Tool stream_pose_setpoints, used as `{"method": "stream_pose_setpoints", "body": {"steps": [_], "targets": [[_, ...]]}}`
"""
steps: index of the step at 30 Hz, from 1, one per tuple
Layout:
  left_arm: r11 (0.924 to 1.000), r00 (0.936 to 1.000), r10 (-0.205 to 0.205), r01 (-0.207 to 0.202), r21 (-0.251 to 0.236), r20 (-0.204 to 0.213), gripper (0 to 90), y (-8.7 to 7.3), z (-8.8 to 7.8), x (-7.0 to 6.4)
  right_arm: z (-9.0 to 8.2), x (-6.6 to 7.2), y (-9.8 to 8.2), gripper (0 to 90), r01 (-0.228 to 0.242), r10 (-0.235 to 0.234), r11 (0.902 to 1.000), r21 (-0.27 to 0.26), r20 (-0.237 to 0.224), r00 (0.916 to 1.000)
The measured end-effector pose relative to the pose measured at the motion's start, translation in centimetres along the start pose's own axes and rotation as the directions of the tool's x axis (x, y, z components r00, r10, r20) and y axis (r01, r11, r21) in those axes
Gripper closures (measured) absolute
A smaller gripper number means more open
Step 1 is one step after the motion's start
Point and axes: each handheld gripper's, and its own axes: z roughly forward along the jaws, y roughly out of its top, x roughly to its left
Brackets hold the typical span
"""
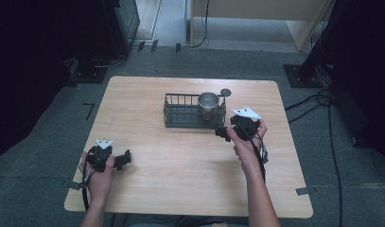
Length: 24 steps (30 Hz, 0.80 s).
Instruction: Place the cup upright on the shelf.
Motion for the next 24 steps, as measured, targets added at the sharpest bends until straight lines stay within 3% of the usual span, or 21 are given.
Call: {"method": "stream_pose_setpoints", "body": {"steps": [24], "targets": [[1.0, 1.0, 0.002, -0.002, 0.002, 0.0, 0.0, 0.0, 0.0, 0.0, -1.6, -4.8, -6.7, 0.0, -0.06, 0.054, 0.996, 0.067, 0.085, 0.9949]]}}
